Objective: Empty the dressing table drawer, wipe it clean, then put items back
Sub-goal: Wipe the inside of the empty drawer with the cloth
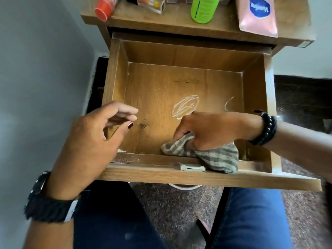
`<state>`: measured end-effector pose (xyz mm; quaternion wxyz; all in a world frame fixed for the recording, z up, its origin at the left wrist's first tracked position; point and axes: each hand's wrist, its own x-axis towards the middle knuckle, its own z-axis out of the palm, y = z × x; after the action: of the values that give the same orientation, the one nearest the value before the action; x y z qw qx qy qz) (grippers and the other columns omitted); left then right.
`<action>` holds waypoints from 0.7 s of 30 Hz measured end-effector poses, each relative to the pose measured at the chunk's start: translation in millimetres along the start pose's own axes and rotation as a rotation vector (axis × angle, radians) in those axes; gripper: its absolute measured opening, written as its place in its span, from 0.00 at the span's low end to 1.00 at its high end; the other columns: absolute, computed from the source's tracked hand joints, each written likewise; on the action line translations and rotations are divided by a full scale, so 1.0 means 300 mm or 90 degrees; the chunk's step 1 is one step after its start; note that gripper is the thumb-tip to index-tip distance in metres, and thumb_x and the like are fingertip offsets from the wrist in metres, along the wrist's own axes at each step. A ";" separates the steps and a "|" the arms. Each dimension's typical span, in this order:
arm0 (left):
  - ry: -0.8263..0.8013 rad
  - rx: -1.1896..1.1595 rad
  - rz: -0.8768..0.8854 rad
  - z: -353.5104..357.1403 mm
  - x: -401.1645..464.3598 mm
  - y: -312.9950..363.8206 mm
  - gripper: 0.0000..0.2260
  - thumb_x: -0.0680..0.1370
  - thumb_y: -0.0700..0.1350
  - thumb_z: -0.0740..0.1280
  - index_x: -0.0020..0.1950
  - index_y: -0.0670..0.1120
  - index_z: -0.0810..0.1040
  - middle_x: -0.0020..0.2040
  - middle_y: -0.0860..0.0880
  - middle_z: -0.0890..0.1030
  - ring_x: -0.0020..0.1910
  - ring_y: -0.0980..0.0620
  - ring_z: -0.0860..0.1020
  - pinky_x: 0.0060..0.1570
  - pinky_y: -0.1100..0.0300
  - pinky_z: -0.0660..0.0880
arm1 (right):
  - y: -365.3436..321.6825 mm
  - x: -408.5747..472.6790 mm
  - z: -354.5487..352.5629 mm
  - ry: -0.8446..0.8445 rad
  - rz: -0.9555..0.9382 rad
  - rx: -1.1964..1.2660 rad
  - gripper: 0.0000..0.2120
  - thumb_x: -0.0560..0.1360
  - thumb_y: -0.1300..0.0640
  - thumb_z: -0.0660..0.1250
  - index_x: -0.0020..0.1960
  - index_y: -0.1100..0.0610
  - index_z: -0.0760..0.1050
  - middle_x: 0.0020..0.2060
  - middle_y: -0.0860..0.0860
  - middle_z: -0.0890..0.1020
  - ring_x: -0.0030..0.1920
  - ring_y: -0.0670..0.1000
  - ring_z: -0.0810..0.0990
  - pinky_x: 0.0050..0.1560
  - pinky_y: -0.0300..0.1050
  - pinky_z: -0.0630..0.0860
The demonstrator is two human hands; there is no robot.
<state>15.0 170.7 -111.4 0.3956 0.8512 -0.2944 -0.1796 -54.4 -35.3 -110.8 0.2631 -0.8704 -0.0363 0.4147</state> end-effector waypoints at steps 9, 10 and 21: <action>-0.012 0.029 0.009 0.001 -0.004 -0.011 0.13 0.73 0.38 0.67 0.55 0.51 0.78 0.50 0.62 0.80 0.51 0.68 0.78 0.54 0.76 0.71 | -0.042 0.050 -0.017 -0.026 -0.044 -0.012 0.20 0.75 0.62 0.62 0.66 0.50 0.72 0.61 0.47 0.76 0.54 0.45 0.77 0.54 0.42 0.77; -0.016 0.038 0.011 0.001 -0.004 -0.013 0.13 0.73 0.38 0.67 0.55 0.51 0.78 0.50 0.63 0.79 0.51 0.68 0.77 0.53 0.77 0.70 | -0.008 0.018 -0.024 -0.067 0.004 -0.050 0.20 0.76 0.60 0.62 0.67 0.50 0.70 0.60 0.44 0.74 0.54 0.43 0.74 0.55 0.41 0.74; -0.022 0.026 0.002 0.003 -0.011 -0.007 0.12 0.74 0.38 0.67 0.53 0.51 0.79 0.49 0.62 0.80 0.50 0.68 0.78 0.52 0.77 0.71 | 0.050 -0.087 -0.052 -0.163 0.112 -0.136 0.20 0.75 0.60 0.61 0.64 0.46 0.70 0.55 0.47 0.72 0.56 0.49 0.74 0.58 0.47 0.75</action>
<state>12.8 173.3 -113.4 0.3736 0.8552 -0.3062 -0.1878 -62.4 -62.1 -91.7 0.1253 -0.8333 -0.0365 0.5372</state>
